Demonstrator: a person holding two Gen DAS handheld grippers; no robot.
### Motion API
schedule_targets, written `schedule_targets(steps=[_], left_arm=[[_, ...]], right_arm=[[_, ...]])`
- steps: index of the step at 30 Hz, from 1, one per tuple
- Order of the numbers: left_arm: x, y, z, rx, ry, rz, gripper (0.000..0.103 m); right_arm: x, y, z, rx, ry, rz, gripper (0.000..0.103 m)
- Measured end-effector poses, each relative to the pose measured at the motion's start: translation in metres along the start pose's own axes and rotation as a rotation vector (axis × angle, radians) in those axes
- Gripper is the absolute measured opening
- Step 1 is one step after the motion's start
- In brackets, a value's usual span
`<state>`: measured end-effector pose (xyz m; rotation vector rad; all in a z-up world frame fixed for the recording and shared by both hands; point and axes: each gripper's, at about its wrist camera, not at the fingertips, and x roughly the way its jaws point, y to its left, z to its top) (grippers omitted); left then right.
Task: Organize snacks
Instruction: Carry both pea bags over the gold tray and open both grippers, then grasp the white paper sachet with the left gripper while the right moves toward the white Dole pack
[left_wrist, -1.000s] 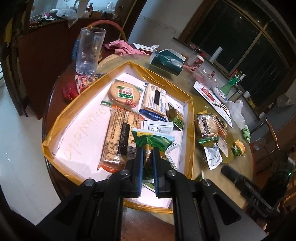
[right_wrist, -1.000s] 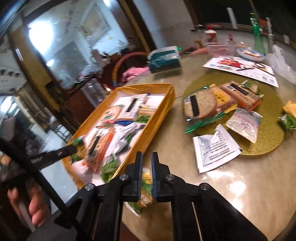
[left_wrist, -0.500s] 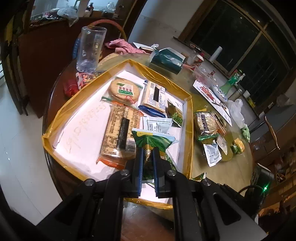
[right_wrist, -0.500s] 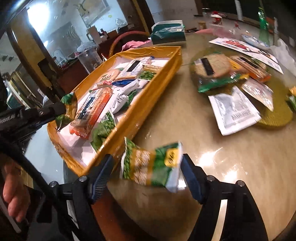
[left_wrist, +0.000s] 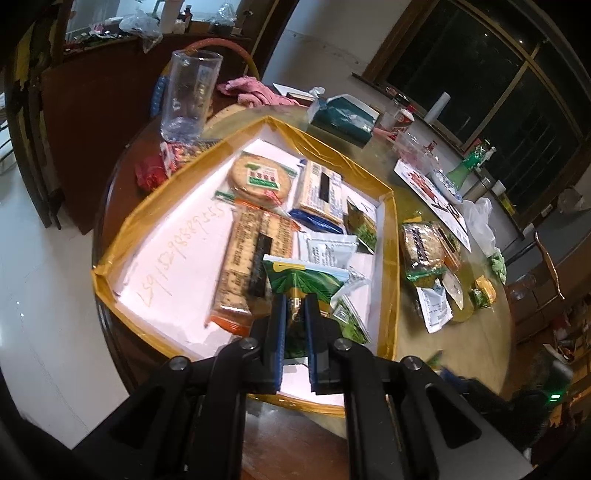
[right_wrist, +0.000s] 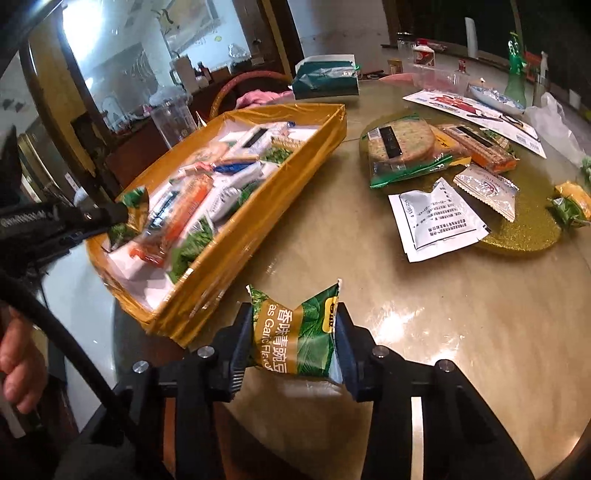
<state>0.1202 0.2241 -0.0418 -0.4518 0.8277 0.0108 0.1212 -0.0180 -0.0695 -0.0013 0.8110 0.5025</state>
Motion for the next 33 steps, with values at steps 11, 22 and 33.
schedule_targets(steps=[11, 22, 33], left_arm=[[-0.001, 0.040, 0.029, -0.049, -0.052, 0.124, 0.011], [0.021, 0.053, 0.032, -0.009, -0.007, 0.176, 0.011], [-0.016, 0.009, 0.013, 0.078, -0.120, 0.171, 0.075]], right_arm=[[0.002, 0.025, 0.061, 0.009, -0.068, 0.138, 0.042], [0.056, 0.063, 0.073, -0.053, 0.017, 0.151, 0.042], [0.008, 0.038, 0.062, 0.037, -0.067, 0.199, 0.066]])
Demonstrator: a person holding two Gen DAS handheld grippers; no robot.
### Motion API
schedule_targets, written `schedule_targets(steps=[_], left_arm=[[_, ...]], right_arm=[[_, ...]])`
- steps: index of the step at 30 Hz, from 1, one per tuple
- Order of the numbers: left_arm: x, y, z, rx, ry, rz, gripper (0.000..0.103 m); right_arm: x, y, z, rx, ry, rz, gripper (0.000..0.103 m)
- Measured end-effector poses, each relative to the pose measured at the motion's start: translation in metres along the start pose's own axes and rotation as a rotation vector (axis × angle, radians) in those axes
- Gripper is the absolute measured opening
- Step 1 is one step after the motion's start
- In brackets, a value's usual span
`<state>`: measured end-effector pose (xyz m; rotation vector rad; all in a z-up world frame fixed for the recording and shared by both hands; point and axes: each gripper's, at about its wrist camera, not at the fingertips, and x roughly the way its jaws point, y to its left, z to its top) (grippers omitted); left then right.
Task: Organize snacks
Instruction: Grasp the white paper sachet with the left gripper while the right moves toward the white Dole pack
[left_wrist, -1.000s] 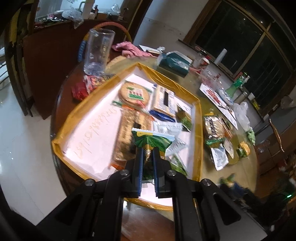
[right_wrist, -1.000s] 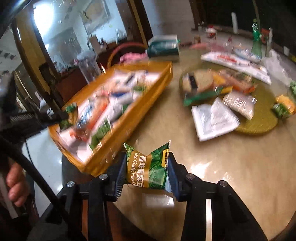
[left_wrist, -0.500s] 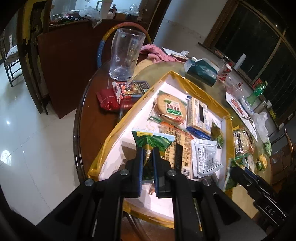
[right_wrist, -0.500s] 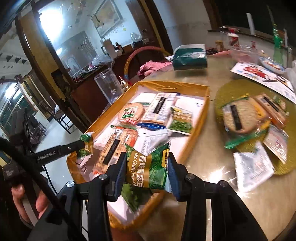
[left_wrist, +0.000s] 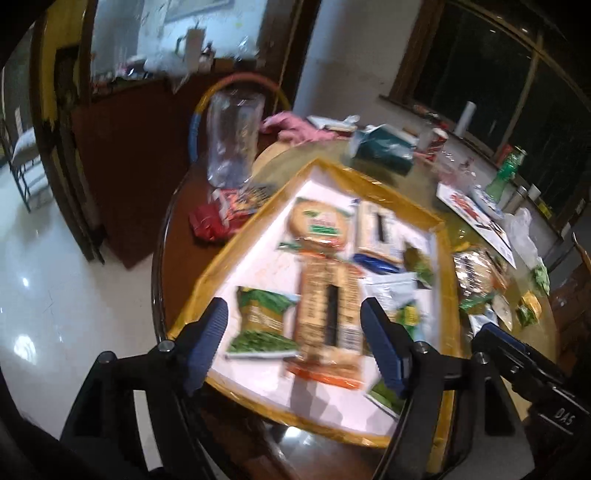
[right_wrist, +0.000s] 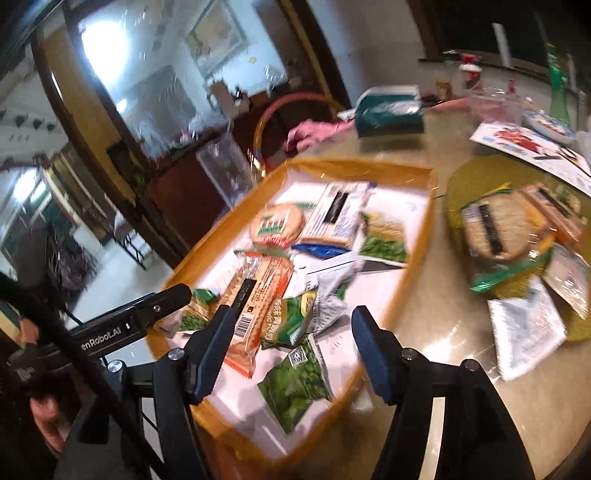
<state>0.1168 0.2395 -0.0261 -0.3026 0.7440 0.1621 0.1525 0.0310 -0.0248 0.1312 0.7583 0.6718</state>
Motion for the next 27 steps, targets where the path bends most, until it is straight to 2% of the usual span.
schedule_targets(steps=[3, 4, 6, 8, 11, 16, 22, 25, 27], left_arm=[[-0.017, -0.028, -0.011, 0.027, -0.008, -0.076, 0.079], [-0.021, -0.038, -0.015, 0.033, -0.003, -0.100, 0.081], [-0.024, -0.060, -0.024, 0.047, 0.023, -0.154, 0.083], [-0.021, -0.081, -0.028, 0.069, 0.061, -0.183, 0.083], [-0.016, -0.114, -0.039, 0.089, 0.120, -0.221, 0.083], [-0.002, -0.159, -0.053, 0.128, 0.188, -0.238, 0.083], [0.019, -0.219, -0.053, 0.277, 0.181, -0.198, 0.083], [0.040, -0.249, -0.045, 0.375, 0.172, -0.171, 0.083], [0.057, -0.268, -0.041, 0.433, 0.191, -0.182, 0.083]], right_arm=[[-0.035, -0.018, -0.014, 0.038, -0.039, -0.011, 0.067], [-0.043, -0.024, -0.018, 0.047, -0.057, -0.032, 0.068], [-0.071, -0.045, -0.036, 0.079, -0.122, -0.127, 0.073], [-0.089, -0.064, -0.046, 0.101, -0.144, -0.165, 0.073], [-0.120, -0.099, -0.059, 0.153, -0.146, -0.147, 0.073], [-0.155, -0.147, -0.067, 0.272, -0.154, -0.128, 0.073], [-0.171, -0.189, -0.078, 0.360, -0.166, -0.137, 0.073], [-0.175, -0.204, -0.084, 0.390, -0.165, -0.143, 0.073], [-0.176, -0.216, -0.089, 0.418, -0.165, -0.151, 0.073]])
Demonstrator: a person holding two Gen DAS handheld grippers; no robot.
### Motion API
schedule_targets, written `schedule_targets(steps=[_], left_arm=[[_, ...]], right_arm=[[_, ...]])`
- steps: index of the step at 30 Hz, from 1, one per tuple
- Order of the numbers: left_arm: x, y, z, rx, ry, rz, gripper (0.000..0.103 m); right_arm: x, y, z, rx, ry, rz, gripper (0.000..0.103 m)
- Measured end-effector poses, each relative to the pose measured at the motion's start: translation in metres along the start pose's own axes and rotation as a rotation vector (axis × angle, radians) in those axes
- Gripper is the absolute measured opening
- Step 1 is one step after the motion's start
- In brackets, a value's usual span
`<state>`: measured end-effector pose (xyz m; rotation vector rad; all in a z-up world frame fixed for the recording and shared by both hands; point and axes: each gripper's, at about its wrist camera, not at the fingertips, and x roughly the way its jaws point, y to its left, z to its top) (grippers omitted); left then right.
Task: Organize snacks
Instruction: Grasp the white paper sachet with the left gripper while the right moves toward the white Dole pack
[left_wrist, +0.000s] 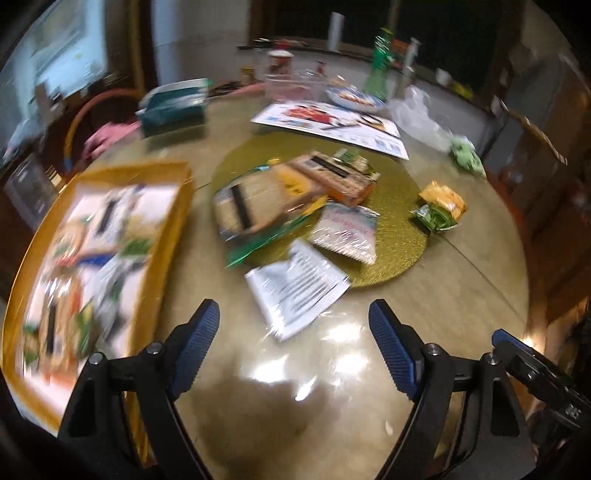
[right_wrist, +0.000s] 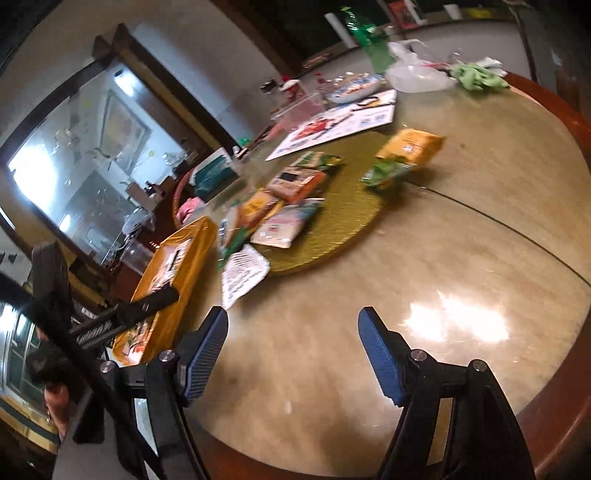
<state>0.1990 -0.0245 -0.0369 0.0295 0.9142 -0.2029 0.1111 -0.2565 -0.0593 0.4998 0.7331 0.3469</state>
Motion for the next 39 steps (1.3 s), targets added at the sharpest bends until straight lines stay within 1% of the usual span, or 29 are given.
schedule_targets(steps=[2, 5, 7, 8, 9, 10, 11, 12, 13, 14, 16, 17, 18, 20, 22, 24, 27, 28, 29, 31, 32, 34, 35, 38, 39], left_arm=[[0.020, -0.009, 0.012, 0.048, 0.036, -0.010, 0.083], [0.047, -0.016, 0.026, 0.110, 0.064, -0.001, 0.082], [0.061, -0.017, 0.031, 0.128, 0.081, 0.020, 0.070], [0.068, -0.017, 0.032, 0.131, 0.109, 0.020, 0.058], [0.076, -0.018, 0.030, 0.134, 0.150, 0.010, 0.053], [0.078, -0.020, 0.027, 0.149, 0.164, 0.029, 0.053], [0.077, -0.022, 0.023, 0.158, 0.174, 0.047, 0.049], [0.073, -0.024, 0.017, 0.166, 0.191, 0.040, 0.049], [0.068, -0.026, 0.012, 0.164, 0.197, 0.011, 0.049], [0.063, -0.027, 0.007, 0.157, 0.196, -0.002, 0.050], [0.059, -0.028, 0.000, 0.147, 0.206, 0.019, 0.052], [0.058, -0.029, -0.003, 0.147, 0.213, 0.021, 0.057], [0.057, -0.031, -0.006, 0.154, 0.213, 0.008, 0.065], [0.055, -0.034, -0.011, 0.176, 0.214, 0.002, 0.073], [0.055, -0.035, -0.015, 0.191, 0.221, 0.001, 0.073], [0.054, -0.033, -0.020, 0.178, 0.244, -0.003, 0.073], [0.043, -0.031, -0.030, 0.157, 0.235, -0.055, 0.073], [0.040, -0.031, -0.032, 0.151, 0.224, -0.050, 0.073], [0.038, -0.031, -0.033, 0.145, 0.208, -0.030, 0.073], [0.042, -0.030, -0.032, 0.124, 0.206, 0.006, 0.073], [0.043, -0.028, -0.031, 0.103, 0.210, 0.006, 0.073], [0.048, -0.023, -0.028, 0.054, 0.208, -0.019, 0.073], [0.049, -0.021, -0.027, 0.041, 0.193, -0.015, 0.071], [0.046, -0.013, -0.028, -0.006, 0.141, -0.014, 0.051], [0.045, -0.009, -0.029, -0.026, 0.125, -0.017, 0.048]], right_arm=[[-0.001, -0.010, 0.001, 0.026, -0.001, 0.003, 0.073], [-0.004, -0.021, 0.003, 0.047, -0.005, 0.010, 0.073], [-0.006, -0.023, 0.004, 0.047, -0.009, 0.007, 0.073], [-0.008, -0.025, 0.004, 0.045, -0.013, 0.008, 0.073], [-0.009, -0.026, 0.005, 0.045, -0.015, 0.006, 0.073], [-0.009, -0.028, 0.006, 0.049, -0.015, 0.004, 0.073], [-0.010, -0.030, 0.005, 0.056, -0.015, 0.005, 0.073], [-0.010, -0.030, 0.005, 0.058, -0.015, 0.008, 0.073], [-0.010, -0.030, 0.005, 0.059, -0.015, 0.007, 0.073], [-0.010, -0.029, 0.005, 0.058, -0.014, 0.004, 0.073], [-0.009, -0.026, 0.004, 0.052, -0.010, 0.011, 0.073], [-0.008, -0.024, 0.004, 0.047, -0.006, 0.012, 0.073], [-0.008, -0.023, 0.004, 0.044, -0.003, 0.010, 0.073], [-0.008, -0.021, 0.003, 0.041, 0.002, 0.012, 0.073], [-0.006, -0.021, 0.002, 0.039, 0.007, 0.007, 0.073], [-0.004, -0.020, 0.002, 0.036, 0.013, 0.001, 0.073], [-0.004, -0.015, 0.001, 0.028, 0.018, 0.002, 0.073], [-0.004, -0.013, 0.001, 0.020, 0.018, 0.000, 0.073], [-0.004, -0.011, 0.000, 0.015, 0.017, -0.006, 0.073], [-0.003, -0.010, 0.001, 0.016, 0.019, -0.010, 0.073], [-0.003, -0.010, 0.001, 0.019, 0.022, -0.014, 0.073], [-0.003, -0.009, 0.000, 0.021, 0.021, -0.015, 0.073], [-0.004, -0.008, 0.000, 0.013, 0.021, -0.016, 0.073], [-0.003, -0.007, -0.001, 0.006, 0.022, -0.036, 0.073], [-0.001, -0.008, 0.000, 0.011, 0.028, -0.041, 0.073]])
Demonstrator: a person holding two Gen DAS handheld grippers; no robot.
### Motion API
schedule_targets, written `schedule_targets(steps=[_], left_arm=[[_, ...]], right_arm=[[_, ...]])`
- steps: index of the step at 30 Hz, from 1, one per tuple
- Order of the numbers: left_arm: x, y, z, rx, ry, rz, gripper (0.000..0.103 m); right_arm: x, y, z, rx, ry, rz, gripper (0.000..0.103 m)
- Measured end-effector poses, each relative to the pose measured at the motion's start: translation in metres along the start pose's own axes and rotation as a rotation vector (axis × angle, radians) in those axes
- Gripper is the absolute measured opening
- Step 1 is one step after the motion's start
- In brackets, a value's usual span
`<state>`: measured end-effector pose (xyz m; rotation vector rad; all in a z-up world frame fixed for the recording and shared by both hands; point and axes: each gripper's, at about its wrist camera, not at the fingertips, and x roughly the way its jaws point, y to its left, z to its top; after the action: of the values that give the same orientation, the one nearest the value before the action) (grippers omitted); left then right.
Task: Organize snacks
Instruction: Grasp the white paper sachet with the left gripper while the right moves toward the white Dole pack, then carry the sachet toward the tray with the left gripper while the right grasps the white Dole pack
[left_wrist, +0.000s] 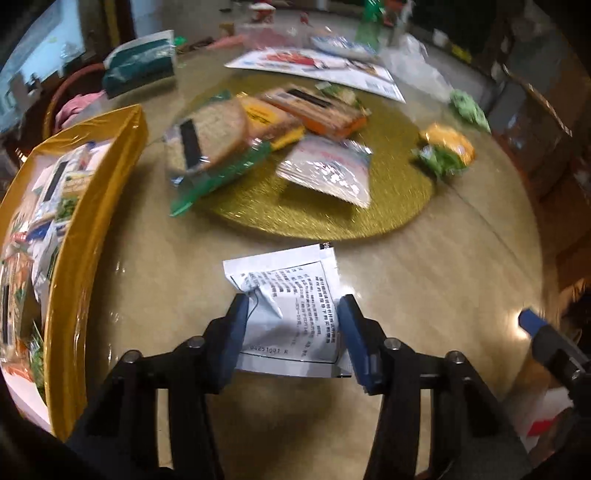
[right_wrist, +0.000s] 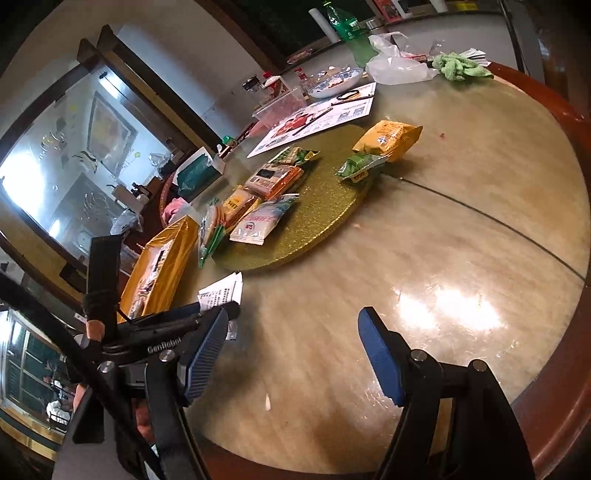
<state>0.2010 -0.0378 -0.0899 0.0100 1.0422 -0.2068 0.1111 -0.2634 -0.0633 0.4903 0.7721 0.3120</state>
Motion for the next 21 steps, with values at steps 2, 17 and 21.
schedule_targets(steps=[2, 17, 21], left_arm=[[-0.003, 0.001, -0.003, 0.006, -0.017, 0.010, 0.037], [-0.095, 0.074, -0.049, -0.245, -0.166, -0.149, 0.028], [-0.108, 0.100, -0.053, -0.302, -0.183, -0.176, 0.028]], right_arm=[[0.004, -0.001, 0.000, 0.010, 0.008, 0.000, 0.073], [0.093, 0.054, 0.051, -0.067, 0.138, -0.047, 0.073], [0.127, 0.064, 0.078, -0.050, 0.132, -0.142, 0.073]])
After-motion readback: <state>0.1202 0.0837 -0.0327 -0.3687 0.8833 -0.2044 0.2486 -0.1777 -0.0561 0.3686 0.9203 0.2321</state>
